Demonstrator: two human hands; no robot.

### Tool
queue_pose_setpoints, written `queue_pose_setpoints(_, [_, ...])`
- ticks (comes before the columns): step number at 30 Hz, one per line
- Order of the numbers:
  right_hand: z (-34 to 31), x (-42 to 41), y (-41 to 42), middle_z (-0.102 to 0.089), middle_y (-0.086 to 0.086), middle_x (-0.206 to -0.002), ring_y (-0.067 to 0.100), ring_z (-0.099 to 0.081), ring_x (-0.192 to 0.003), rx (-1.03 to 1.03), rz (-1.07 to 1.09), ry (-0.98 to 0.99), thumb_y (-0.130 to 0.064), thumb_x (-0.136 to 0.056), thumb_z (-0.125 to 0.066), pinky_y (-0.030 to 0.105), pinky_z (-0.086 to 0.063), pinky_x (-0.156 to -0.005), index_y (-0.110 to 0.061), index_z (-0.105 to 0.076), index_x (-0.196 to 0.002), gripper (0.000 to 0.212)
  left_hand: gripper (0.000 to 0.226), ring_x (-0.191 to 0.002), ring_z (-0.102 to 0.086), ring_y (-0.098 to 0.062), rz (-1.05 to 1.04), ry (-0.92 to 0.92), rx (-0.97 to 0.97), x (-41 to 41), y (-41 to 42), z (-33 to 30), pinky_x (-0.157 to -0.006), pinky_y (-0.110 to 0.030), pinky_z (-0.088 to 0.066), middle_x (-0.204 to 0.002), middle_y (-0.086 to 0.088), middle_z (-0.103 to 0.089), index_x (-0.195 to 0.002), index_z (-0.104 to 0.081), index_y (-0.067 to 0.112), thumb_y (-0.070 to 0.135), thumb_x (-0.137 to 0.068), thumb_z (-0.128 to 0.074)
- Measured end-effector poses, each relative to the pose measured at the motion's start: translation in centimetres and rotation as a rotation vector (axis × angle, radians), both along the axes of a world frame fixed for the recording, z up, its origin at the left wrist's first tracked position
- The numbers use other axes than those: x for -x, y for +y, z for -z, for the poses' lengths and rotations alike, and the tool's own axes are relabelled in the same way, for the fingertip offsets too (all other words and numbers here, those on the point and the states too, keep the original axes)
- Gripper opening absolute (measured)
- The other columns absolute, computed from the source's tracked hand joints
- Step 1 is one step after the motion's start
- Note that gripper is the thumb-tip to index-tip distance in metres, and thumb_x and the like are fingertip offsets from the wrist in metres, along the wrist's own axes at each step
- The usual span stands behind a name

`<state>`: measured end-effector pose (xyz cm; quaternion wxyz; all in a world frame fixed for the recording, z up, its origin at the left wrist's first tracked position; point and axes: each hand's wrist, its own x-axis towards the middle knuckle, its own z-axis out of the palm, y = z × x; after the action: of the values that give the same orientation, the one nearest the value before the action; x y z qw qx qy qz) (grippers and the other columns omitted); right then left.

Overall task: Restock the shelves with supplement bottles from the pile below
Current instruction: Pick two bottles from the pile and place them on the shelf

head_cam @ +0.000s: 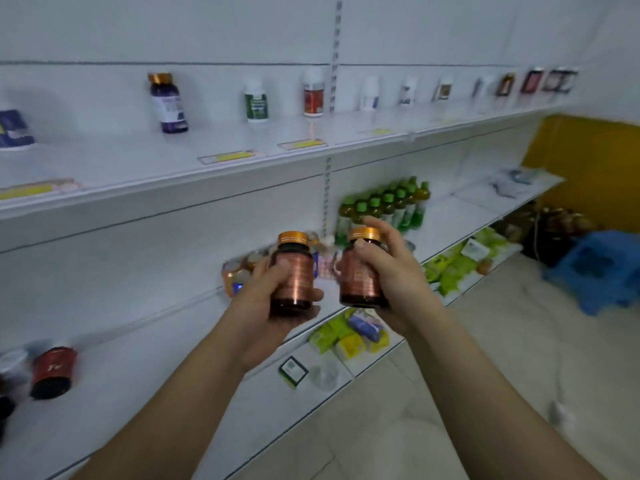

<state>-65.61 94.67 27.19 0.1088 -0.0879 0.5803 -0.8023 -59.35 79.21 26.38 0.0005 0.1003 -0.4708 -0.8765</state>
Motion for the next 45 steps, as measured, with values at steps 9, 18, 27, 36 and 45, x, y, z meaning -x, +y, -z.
queue_pose_setpoints(9, [-1.7,7.6,20.6,-0.061,0.016,-0.106,0.031,-0.061,-0.082,0.081,0.163,-0.016,-0.016,-0.095,-0.039,0.041,-0.050,-0.073,-0.026,-0.058,-0.113,0.028,0.053,-0.079,-0.067,-0.026,0.344,0.054,-0.157,12.1,17.9,-1.2,-0.071,-0.041,-0.056,-0.106,-0.019,-0.067,-0.122,-0.054,0.004,0.026,-0.075,-0.043])
queue_pose_setpoints(18, [-1.8,17.3,30.3,-0.059,0.014,-0.123,0.031,-0.059,-0.099,-0.061,0.320,-0.023,-0.021,-0.098,-0.038,0.047,-0.053,-0.082,-0.036,-0.059,-0.114,0.029,0.057,-0.083,-0.064,-0.023,0.451,0.079,-0.075,24.5,27.9,-1.4,-0.068,-0.034,-0.057,-0.099,-0.016,-0.063,-0.123,-0.053,0.008,0.033,-0.072,-0.054])
queue_pose_setpoints(27, [-5.1,34.9,35.6,-0.061,0.011,-0.119,0.039,-0.060,-0.109,-0.127,0.505,0.060,-0.024,-0.098,-0.043,0.053,-0.050,-0.088,-0.042,-0.057,-0.110,0.026,0.036,-0.091,-0.062,-0.028,0.535,0.261,-0.004,43.2,34.2,-3.8,-0.074,-0.039,-0.053,-0.102,-0.014,-0.066,-0.120,-0.057,0.017,0.023,-0.088,-0.042])
queue_pose_setpoints(36, [-9.2,48.5,45.4,-0.061,0.008,-0.114,0.024,-0.061,-0.090,-0.166,0.564,0.164,-0.025,-0.097,-0.044,0.038,-0.054,-0.070,-0.038,-0.055,-0.117,0.026,0.035,-0.071,-0.062,-0.029,0.560,0.340,0.047,57.9,45.2,-7.1,-0.064,-0.037,-0.048,-0.094,-0.017,-0.066,-0.118,-0.055,0.015,0.021,-0.097,-0.027])
queue_pose_setpoints(45, [-8.5,60.4,62.6,-0.058,0.006,-0.117,0.028,-0.061,-0.097,-0.173,0.548,0.195,-0.027,-0.098,-0.044,0.042,-0.056,-0.075,-0.038,-0.053,-0.122,0.027,0.036,-0.067,-0.062,-0.026,0.480,0.380,0.058,69.0,62.6,-7.0,-0.058,-0.033,-0.049,-0.091,-0.016,-0.065,-0.117,-0.055,0.012,0.021,-0.096,-0.027])
